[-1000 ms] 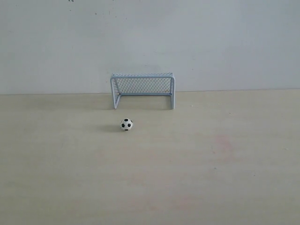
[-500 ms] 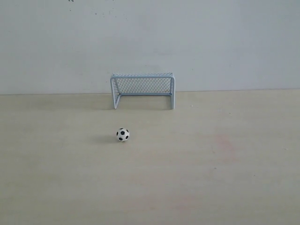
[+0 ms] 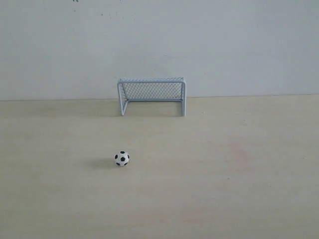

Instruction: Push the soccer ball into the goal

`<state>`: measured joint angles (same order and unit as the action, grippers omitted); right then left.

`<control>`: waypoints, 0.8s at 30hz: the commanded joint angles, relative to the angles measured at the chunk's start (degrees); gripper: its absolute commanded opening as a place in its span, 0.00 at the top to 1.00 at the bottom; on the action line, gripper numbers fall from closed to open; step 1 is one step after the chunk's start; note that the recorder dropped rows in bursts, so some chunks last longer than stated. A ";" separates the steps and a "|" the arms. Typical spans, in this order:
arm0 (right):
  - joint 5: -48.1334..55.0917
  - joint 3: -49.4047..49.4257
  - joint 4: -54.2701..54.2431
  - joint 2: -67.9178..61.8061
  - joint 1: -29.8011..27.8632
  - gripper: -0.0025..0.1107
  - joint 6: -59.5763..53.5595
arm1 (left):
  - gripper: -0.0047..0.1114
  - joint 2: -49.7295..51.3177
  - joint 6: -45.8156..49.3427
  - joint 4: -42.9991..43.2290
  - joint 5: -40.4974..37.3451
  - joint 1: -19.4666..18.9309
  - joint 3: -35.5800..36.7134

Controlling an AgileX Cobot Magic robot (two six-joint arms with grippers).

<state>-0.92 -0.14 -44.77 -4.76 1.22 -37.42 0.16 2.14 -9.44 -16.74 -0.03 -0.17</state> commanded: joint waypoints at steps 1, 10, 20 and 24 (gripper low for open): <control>0.38 0.14 0.47 0.11 -0.03 0.98 1.41 | 0.92 -0.16 -0.46 -0.55 0.00 -0.19 0.17; 7.32 0.14 40.02 0.21 -0.03 0.98 41.97 | 0.92 -0.16 -0.46 -0.55 0.00 -0.19 0.17; 10.54 0.14 42.37 0.21 -0.03 0.98 38.09 | 0.92 -0.16 -0.46 -0.55 0.00 -0.19 0.17; 13.81 0.14 42.37 2.04 -0.03 0.98 36.93 | 0.92 -0.16 -0.46 -0.55 0.00 -0.19 0.17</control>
<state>10.55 0.08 -2.99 -4.17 1.22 0.71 0.16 2.14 -9.44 -16.74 -0.03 -0.17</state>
